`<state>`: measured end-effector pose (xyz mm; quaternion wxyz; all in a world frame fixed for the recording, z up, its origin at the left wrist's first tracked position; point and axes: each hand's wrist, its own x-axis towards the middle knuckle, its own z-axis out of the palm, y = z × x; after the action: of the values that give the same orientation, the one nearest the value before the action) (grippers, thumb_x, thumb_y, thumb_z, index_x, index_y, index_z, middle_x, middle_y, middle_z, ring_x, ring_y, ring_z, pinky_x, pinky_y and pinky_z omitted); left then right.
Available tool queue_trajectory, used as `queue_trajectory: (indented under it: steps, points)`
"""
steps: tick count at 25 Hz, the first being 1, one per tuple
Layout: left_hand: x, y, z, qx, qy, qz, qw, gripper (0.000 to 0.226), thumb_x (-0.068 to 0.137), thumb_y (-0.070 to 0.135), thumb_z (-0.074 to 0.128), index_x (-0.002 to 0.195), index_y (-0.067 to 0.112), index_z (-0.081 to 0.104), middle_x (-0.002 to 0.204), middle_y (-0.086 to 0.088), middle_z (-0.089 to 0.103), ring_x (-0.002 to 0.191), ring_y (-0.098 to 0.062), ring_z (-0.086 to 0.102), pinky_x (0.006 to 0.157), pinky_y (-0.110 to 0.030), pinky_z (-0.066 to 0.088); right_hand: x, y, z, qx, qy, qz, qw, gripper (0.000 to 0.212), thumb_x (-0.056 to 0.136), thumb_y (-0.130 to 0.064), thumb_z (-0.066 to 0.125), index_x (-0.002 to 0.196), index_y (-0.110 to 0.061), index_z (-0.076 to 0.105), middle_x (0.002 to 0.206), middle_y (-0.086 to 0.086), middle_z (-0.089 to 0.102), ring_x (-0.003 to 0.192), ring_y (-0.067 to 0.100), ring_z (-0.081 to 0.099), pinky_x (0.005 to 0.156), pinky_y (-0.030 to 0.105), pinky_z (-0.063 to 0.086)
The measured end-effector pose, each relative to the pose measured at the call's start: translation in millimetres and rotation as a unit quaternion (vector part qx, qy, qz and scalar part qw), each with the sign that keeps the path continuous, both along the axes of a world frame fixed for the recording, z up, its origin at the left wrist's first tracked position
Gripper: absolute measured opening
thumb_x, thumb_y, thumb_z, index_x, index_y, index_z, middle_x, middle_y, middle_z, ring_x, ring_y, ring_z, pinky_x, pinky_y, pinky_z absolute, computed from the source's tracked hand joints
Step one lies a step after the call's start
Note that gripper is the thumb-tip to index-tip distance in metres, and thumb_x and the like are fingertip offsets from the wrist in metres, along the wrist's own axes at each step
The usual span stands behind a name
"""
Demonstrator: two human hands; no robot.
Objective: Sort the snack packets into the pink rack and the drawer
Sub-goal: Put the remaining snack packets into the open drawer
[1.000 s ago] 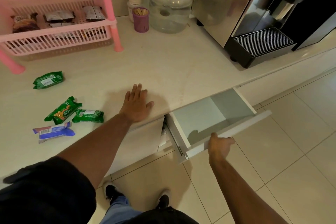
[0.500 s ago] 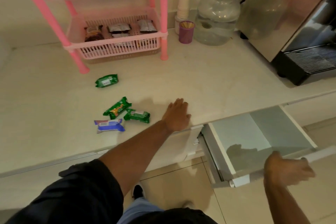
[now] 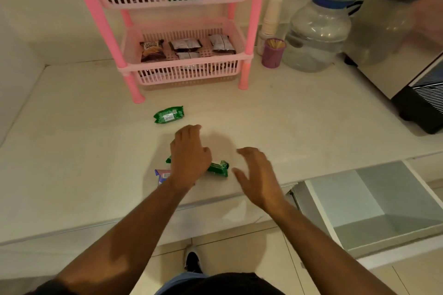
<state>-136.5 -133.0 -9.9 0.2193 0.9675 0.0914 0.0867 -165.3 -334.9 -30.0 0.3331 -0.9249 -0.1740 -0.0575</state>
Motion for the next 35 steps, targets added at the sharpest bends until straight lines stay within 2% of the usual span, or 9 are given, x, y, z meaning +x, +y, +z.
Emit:
queue_trajectory:
  steps: [3,7,13,17,27,30,35]
  points:
    - [3.3,25.9,-8.7,0.044,0.092,-0.01,0.995,0.062,0.083,0.03,0.058,0.14,0.016,0.041,0.134,-0.009,0.05,0.123,-0.03,0.045,0.098,-0.043,0.042,11.0,43.6,-8.6,-0.08,-0.016,0.057,0.995,0.054,0.092,-0.033,0.063,0.141,-0.016,0.049,0.14,0.001,0.052,0.126,0.018,0.049,0.106,0.034,0.041]
    - [12.0,41.7,-17.8,0.024,0.149,-0.047,0.987,0.041,0.084,0.031,0.053,0.122,0.016,0.05,0.114,-0.008,0.054,0.102,-0.027,0.049,0.082,-0.04,0.044,20.1,63.3,-18.3,-0.102,-0.018,0.078,0.992,0.054,0.086,-0.024,0.068,0.137,-0.01,0.054,0.134,0.008,0.057,0.118,0.026,0.055,0.096,0.041,0.048]
    - [32.5,40.1,-32.6,0.046,0.133,-0.125,0.982,0.032,0.088,0.028,0.054,0.119,0.016,0.051,0.11,-0.006,0.054,0.099,-0.024,0.051,0.073,-0.034,0.043,24.2,69.9,-29.2,-0.152,0.001,0.053,0.987,0.051,0.09,-0.032,0.063,0.138,-0.017,0.053,0.126,0.004,0.061,0.111,0.025,0.055,0.088,0.039,0.048]
    - [49.6,14.3,-33.2,0.047,0.117,-0.166,0.978,0.035,0.089,0.027,0.056,0.122,0.017,0.051,0.11,-0.006,0.053,0.098,-0.025,0.051,0.074,-0.036,0.046,27.8,50.9,-31.3,-0.133,0.016,-0.013,0.991,0.044,0.092,-0.035,0.058,0.133,-0.019,0.055,0.119,0.002,0.062,0.103,0.024,0.055,0.084,0.038,0.047]
    - [71.7,-139.5,-32.8,0.04,0.073,-0.267,0.96,0.034,0.092,0.031,0.057,0.122,0.018,0.052,0.105,-0.004,0.053,0.089,-0.022,0.056,0.068,-0.034,0.046,27.8,-96.8,-31.1,-0.087,0.069,-0.12,0.986,0.052,0.092,-0.038,0.055,0.139,-0.018,0.049,0.119,0.003,0.06,0.107,0.022,0.052,0.09,0.037,0.046]
    - [66.5,-203.1,-32.3,0.004,0.068,-0.304,0.95,0.035,0.09,0.037,0.059,0.12,0.022,0.051,0.103,0.0,0.053,0.089,-0.02,0.056,0.067,-0.034,0.047,17.4,-160.2,-32.4,-0.071,0.078,-0.154,0.982,0.052,0.092,-0.041,0.055,0.139,-0.02,0.048,0.119,0.002,0.06,0.108,0.019,0.053,0.09,0.035,0.047]
    - [41.5,-294.6,-37.3,-0.069,0.042,-0.37,0.926,0.05,0.086,0.039,0.067,0.13,0.025,0.05,0.111,0.004,0.056,0.096,-0.015,0.057,0.072,-0.032,0.051,-2.6,-262.4,-38.2,-0.062,0.092,-0.223,0.968,0.05,0.09,-0.04,0.058,0.135,-0.02,0.051,0.115,0.0,0.059,0.103,0.015,0.053,0.083,0.03,0.047]
